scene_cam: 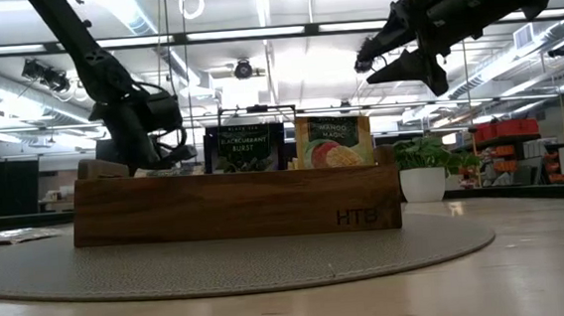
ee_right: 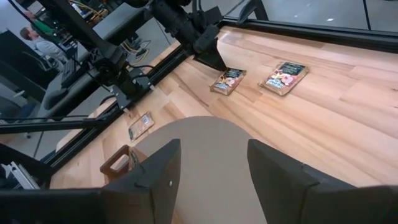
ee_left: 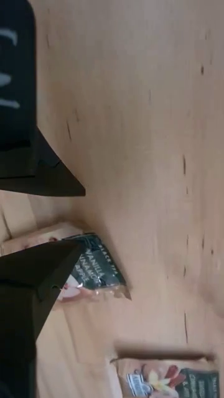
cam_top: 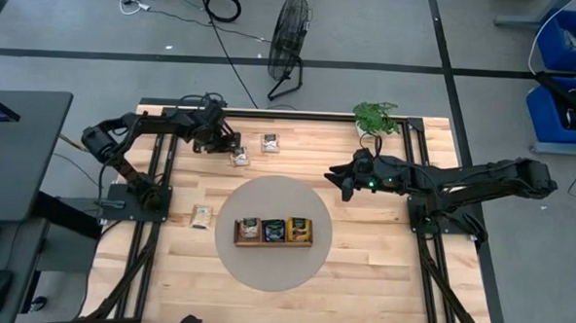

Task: Pick & Place Tea
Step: Put the brown tea bag into the left section of the wooden organizer

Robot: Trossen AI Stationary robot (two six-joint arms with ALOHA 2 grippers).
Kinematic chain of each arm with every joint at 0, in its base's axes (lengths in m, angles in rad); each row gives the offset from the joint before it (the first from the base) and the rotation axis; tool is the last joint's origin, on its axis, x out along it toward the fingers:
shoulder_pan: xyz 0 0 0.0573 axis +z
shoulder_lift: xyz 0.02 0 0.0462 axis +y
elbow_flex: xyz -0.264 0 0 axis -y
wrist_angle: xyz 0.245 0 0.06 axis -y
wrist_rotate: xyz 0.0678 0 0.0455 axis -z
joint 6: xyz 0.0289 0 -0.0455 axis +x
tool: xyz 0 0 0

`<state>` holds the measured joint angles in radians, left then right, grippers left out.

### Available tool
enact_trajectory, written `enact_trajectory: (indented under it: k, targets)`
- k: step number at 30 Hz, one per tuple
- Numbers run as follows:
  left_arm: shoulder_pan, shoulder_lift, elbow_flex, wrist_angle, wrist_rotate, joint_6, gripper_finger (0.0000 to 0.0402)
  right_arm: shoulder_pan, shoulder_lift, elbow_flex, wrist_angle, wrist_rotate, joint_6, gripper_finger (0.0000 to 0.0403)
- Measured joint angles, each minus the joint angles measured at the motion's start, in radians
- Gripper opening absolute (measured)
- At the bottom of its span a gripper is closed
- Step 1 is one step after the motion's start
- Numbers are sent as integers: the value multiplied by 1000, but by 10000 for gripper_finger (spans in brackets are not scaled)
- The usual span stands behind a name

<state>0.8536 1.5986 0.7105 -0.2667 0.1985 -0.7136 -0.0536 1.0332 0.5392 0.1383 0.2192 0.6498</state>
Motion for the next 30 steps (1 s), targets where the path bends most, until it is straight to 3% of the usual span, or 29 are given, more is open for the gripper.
enact_trajectory:
  k: [13,17,22,30]
  targets:
    - [-21,37,2,66,35,-3,122,0,0,0,-31,1,0,194]
    - [-30,42,2,78,36,19,90,0,0,0,-31,1,0,194]
    - [-31,47,0,87,45,47,12,0,0,0,-31,1,0,194]
    - [-35,39,-3,144,140,45,2,0,0,0,-25,1,0,194]
